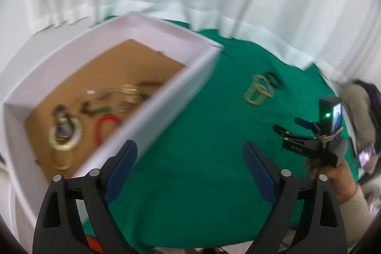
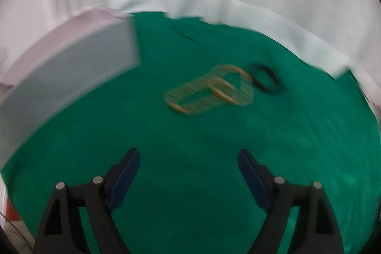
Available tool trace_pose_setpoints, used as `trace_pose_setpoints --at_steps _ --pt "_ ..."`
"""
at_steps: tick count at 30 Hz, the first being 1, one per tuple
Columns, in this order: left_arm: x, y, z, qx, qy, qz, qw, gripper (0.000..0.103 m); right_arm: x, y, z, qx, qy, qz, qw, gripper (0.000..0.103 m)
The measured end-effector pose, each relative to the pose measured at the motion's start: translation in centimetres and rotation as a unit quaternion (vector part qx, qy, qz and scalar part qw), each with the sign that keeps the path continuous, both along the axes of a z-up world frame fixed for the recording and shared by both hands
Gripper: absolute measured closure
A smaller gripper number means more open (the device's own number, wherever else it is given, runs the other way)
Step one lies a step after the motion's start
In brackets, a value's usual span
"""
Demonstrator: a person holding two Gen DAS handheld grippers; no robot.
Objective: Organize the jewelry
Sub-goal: 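Move both tools back from the box to the beads on the cloth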
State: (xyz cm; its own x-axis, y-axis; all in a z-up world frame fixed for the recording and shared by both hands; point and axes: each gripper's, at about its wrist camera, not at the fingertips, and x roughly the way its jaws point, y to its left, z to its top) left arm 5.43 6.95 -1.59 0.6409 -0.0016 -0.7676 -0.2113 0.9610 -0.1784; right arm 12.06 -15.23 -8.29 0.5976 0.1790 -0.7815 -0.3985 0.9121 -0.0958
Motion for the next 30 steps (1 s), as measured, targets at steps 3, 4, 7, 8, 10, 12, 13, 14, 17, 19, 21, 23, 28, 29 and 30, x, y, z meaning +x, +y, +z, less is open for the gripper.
trace_pose_setpoints --at_steps 3,4,7,8,10,12,13,14,17,19,21,23,28,29,30 --pt "1.3 -3.2 -0.9 0.003 0.013 -0.035 0.9993 0.01 -0.3 -5.9 -1.1 -0.017 -0.004 -0.056 0.998 0.017" --pt "1.7 -4.2 -1.3 0.003 0.019 -0.045 0.9988 0.01 -0.5 -7.2 -1.4 -0.023 -0.006 -0.068 0.997 0.017" --pt "3.0 -6.9 -2.8 0.001 0.036 -0.075 0.9965 0.01 -1.0 -11.3 -2.0 -0.032 -0.012 -0.111 0.993 0.017" --pt "3.5 -7.8 -3.2 0.003 0.042 -0.084 0.9956 0.01 -1.1 -12.0 -2.1 -0.032 -0.013 -0.123 0.992 0.017" --pt "4.3 -9.2 -4.2 0.008 0.051 -0.099 0.9937 0.01 -1.4 -13.9 -2.2 -0.03 -0.014 -0.145 0.989 0.017" --pt "5.1 -10.4 -5.1 0.014 0.057 -0.11 0.9922 0.01 -1.4 -15.3 -2.6 -0.022 -0.014 -0.158 0.987 0.017" --pt "5.4 -10.7 -5.5 0.016 0.061 -0.112 0.9918 0.01 -1.5 -15.7 -2.7 -0.015 -0.015 -0.16 0.987 0.017" --pt "5.8 -11.1 -5.8 0.018 0.064 -0.113 0.9913 0.01 -1.6 -16.0 -2.7 -0.006 -0.015 -0.161 0.987 0.017" --pt "6.6 -11.9 -6.9 0.023 0.075 -0.118 0.9899 0.01 -1.8 -16.6 -2.9 0.005 -0.018 -0.162 0.987 0.017" --pt "7.0 -12.2 -7.5 0.026 0.081 -0.118 0.9894 0.01 -1.6 -16.6 -3.1 0.014 -0.017 -0.163 0.986 0.016" --pt "7.5 -12.4 -8.1 0.027 0.088 -0.116 0.989 0.01 -1.4 -16.8 -3.3 0.023 -0.013 -0.165 0.986 0.014" --pt "7.9 -12.6 -8.8 0.029 0.095 -0.114 0.9885 0.01 -1.2 -16.5 -3.3 0.021 -0.013 -0.165 0.986 0.014" --pt "8.6 -12.8 -9.9 0.027 0.107 -0.11 0.9878 0.01 -1.5 -16.4 -3.3 0.022 -0.013 -0.166 0.986 0.013" --pt "8.8 -12.9 -10.0 0.027 0.107 -0.11 0.9877 0.01 -1.4 -16.3 -3.3 0.021 -0.013 -0.166 0.986 0.012" --pt "9.0 -12.9 -10.1 0.028 0.108 -0.11 0.9876 0.01 -1.4 -16.3 -3.4 0.021 -0.013 -0.166 0.986 0.012"
